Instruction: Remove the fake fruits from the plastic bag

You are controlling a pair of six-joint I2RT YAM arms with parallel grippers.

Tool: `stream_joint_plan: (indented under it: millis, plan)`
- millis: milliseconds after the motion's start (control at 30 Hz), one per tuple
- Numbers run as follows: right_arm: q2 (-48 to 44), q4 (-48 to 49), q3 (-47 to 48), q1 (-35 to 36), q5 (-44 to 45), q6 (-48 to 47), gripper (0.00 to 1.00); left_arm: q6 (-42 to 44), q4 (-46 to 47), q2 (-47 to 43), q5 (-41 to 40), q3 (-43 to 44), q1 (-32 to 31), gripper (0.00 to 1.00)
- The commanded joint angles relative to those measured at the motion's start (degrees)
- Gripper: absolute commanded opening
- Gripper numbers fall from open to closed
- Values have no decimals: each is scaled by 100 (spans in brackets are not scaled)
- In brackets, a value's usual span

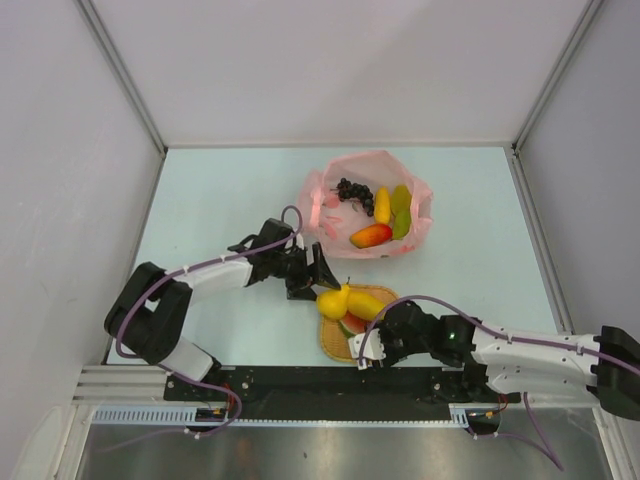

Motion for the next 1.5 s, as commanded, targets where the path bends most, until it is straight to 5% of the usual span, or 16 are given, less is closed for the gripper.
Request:
stream_joint_plan:
  millis: [0, 167, 267, 533, 733, 1000, 1467]
  plan:
    - [5, 509, -311, 219, 340, -574, 47, -47, 199, -275, 26, -22, 114, 88]
    - [5, 195, -250, 509, 384, -1031, 17, 199, -21, -477, 175, 101, 394, 88]
    - [-30, -410, -39, 579, 305, -1373, 8, 279, -22, -513, 272, 163, 588, 88]
    - [-996, -2371, 505, 571, 93, -2130, 0, 525, -65, -767, 509, 373, 878, 88]
    - [-1761, -2831, 638, 588, 497, -2340, 0, 823, 75, -1145, 720, 251, 975, 87]
    - [-2306, -1532, 471, 606, 1226, -2991, 0, 2395, -73, -1611, 2266, 672, 791, 82]
    - [-2140, 1290, -505, 738, 1236, -4468, 0, 3310, -803, -1638, 2215, 742, -44, 82]
